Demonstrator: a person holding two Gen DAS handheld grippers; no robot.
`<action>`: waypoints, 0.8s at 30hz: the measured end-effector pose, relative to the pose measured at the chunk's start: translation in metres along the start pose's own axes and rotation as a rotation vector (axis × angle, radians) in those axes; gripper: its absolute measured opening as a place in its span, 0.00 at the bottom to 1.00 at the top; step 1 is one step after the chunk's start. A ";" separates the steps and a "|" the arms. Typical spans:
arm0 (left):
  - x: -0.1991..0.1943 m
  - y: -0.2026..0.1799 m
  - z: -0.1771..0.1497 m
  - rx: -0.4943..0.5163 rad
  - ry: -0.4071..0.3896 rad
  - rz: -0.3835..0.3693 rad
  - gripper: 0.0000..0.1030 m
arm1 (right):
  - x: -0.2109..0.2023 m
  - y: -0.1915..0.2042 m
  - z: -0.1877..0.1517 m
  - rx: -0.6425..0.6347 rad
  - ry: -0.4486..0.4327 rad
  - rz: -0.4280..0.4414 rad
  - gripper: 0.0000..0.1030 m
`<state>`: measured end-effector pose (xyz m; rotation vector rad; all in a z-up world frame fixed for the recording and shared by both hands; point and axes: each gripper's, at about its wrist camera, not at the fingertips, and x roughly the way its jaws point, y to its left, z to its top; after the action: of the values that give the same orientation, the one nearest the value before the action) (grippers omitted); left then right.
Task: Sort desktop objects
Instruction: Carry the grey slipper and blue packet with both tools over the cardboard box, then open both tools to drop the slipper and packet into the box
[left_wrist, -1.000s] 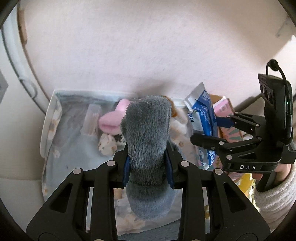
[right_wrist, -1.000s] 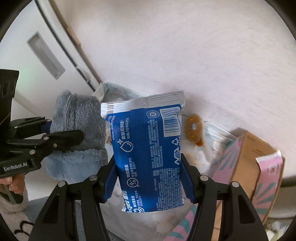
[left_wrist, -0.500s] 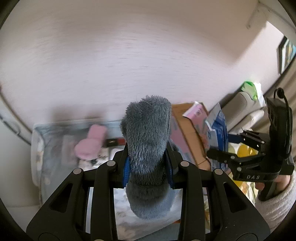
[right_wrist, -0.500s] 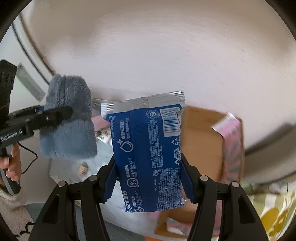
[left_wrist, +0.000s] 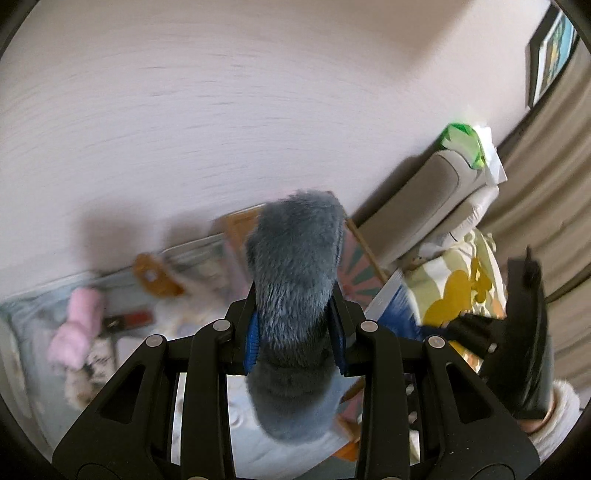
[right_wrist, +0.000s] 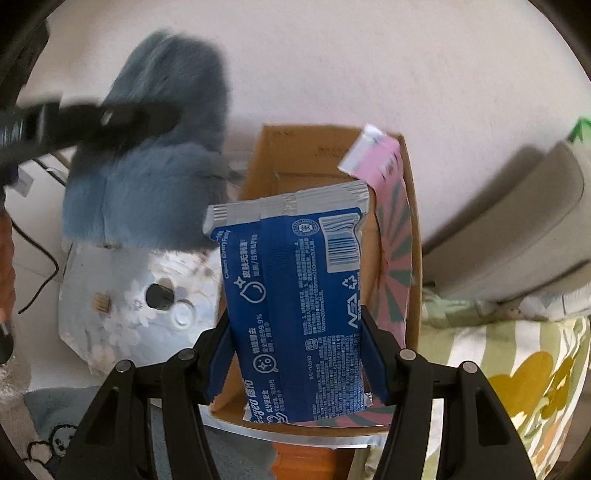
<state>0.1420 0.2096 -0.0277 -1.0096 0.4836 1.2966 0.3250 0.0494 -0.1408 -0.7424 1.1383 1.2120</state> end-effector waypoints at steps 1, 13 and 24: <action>0.008 -0.006 0.003 0.011 0.006 -0.002 0.27 | 0.003 -0.003 -0.001 0.007 0.005 0.003 0.55; 0.091 -0.017 0.009 0.045 0.133 0.044 0.27 | 0.035 -0.029 -0.014 0.050 0.079 0.018 0.55; 0.104 -0.017 0.008 0.076 0.161 0.078 0.27 | 0.052 -0.028 -0.015 0.069 0.101 0.053 0.55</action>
<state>0.1822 0.2751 -0.0997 -1.0439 0.6963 1.2621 0.3463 0.0460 -0.1979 -0.7325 1.2837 1.1840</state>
